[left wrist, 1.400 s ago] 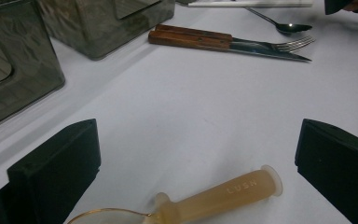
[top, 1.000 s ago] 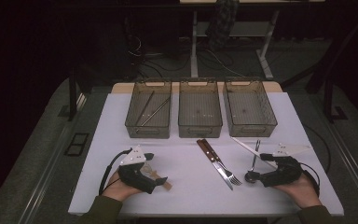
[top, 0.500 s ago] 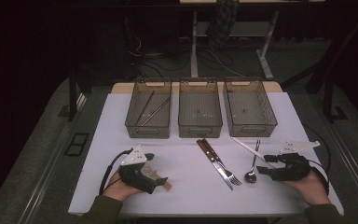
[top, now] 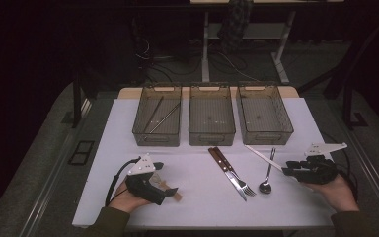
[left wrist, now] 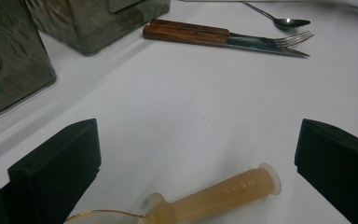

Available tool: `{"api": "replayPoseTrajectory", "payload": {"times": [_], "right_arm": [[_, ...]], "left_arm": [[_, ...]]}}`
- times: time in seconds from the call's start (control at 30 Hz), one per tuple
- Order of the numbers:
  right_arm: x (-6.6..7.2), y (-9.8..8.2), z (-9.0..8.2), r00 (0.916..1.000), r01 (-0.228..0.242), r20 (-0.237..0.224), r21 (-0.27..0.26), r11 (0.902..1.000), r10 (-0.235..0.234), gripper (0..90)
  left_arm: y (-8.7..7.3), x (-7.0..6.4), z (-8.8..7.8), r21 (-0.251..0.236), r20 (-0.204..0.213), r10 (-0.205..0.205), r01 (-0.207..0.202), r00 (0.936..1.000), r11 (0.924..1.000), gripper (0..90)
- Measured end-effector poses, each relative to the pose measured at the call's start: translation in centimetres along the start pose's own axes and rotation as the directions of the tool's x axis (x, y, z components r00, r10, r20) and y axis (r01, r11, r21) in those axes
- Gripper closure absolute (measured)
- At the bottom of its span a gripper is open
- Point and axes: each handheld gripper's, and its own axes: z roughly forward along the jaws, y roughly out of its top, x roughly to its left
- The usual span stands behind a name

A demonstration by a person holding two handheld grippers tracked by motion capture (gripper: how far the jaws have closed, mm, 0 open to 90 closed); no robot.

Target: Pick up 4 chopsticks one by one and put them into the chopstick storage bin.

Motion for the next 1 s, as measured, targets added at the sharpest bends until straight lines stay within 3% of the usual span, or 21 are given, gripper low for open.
{"api": "replayPoseTrajectory", "payload": {"times": [0.33,1.0], "right_arm": [[-0.83,-0.63,0.16,0.9991,0.008,0.041,0.042,0.9991,-0.009,76.7],[-0.35,-0.96,0.68,0.9983,0.052,0.023,0.088,0.9948,-0.054,81.3]], "left_arm": [[0.03,-0.05,0.07,0.007,0.005,0.005,-0.005,1.0000,1.0000,0.0],[0.06,-0.10,0.14,0.012,0.010,0.009,-0.009,0.9999,0.9999,0.0]]}}
